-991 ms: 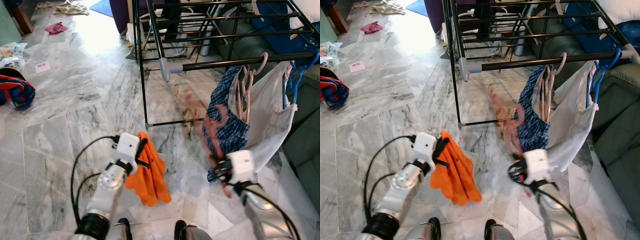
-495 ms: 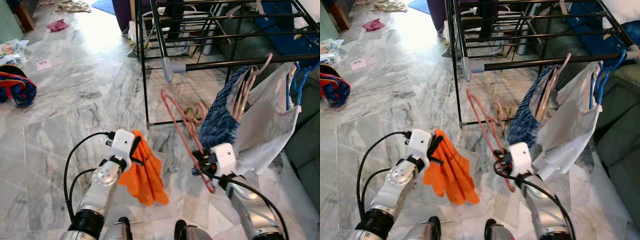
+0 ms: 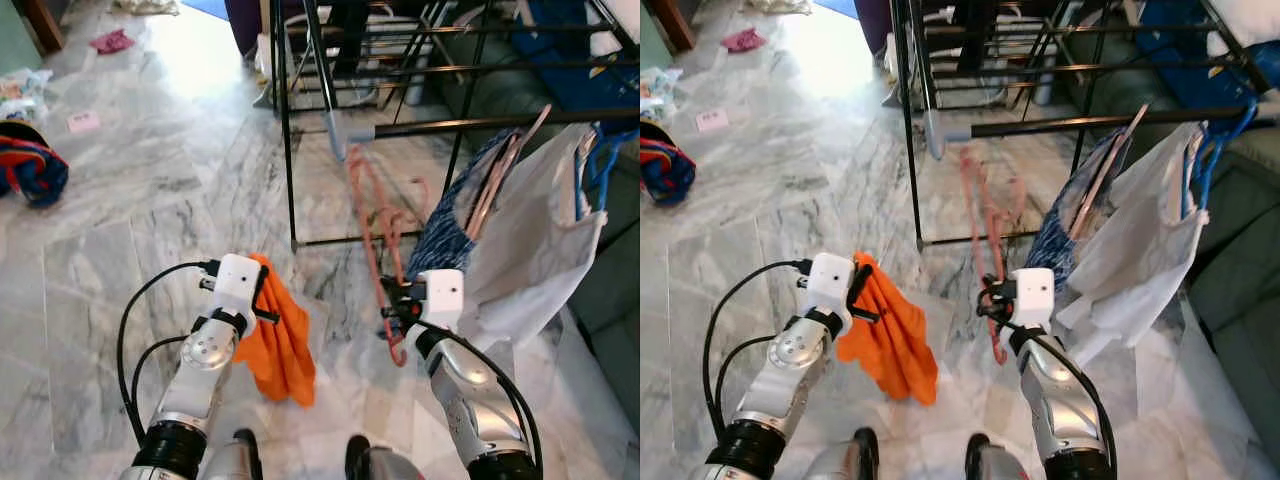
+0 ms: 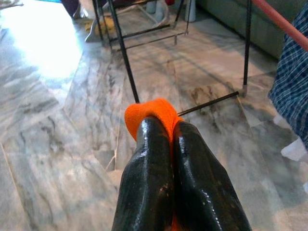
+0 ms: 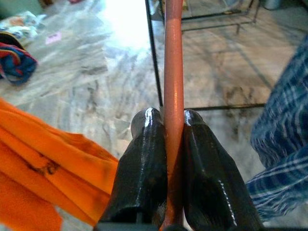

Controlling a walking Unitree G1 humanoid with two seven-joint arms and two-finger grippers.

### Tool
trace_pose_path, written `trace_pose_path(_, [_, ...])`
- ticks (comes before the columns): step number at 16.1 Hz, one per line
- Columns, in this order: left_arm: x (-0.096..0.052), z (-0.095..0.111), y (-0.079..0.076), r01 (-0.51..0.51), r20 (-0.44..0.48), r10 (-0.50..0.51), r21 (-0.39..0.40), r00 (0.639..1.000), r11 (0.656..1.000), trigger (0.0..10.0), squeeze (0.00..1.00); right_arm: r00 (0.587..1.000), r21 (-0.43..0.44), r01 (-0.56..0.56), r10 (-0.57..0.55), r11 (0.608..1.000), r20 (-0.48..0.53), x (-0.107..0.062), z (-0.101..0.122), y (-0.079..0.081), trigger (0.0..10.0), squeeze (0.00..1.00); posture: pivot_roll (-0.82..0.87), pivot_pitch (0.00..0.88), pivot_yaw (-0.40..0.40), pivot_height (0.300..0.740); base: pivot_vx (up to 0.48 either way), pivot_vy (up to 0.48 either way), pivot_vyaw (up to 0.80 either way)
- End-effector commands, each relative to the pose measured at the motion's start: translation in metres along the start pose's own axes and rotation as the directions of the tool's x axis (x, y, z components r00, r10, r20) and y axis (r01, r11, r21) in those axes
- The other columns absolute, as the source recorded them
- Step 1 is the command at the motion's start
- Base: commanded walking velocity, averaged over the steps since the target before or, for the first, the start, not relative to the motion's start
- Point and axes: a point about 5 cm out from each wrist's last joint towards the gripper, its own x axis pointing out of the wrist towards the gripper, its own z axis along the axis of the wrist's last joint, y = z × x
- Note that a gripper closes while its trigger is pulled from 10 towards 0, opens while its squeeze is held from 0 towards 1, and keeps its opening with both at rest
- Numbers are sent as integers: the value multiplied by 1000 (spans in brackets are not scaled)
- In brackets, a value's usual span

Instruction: Hang hanger

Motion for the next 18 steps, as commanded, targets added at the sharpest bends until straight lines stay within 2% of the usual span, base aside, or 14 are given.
trace_pose_path(1, [-3,-1,-3,1,-7,-1,7,1000,1000,10000,0,999,17,46,-46,999,-19,-5,-8,-7,10000,0,54,212,-49,740,-277,0,0])
trace_pose_path(8, [6,-1,-17,39,-18,-39,11,999,999,10000,0,997,33,51,-49,998,-58,-3,-20,-3,10000,0,44,89,-42,740,-329,0,0])
trace_pose_path(12, [10,-1,-18,57,-21,-56,13,998,998,10000,0,996,40,56,-54,998,-66,1,-21,-2,10000,0,30,58,-28,740,0,0,0])
trace_pose_path(15, [7,-8,-19,60,-38,-60,3,998,998,10000,0,993,45,77,-73,996,-96,0,-26,-6,10000,0,15,58,-34,740,0,0,0])
trace_pose_path(17, [4,-8,-19,98,-16,-100,-73,995,993,10000,0,990,34,80,-75,996,-121,-3,-31,-8,10000,0,11,57,-34,740,0,0,0])
trace_pose_path(18, [4,-9,-18,92,-17,-94,-77,995,993,10000,0,989,32,81,-76,996,-126,-4,-32,-9,10000,0,9,62,-24,740,0,0,0])
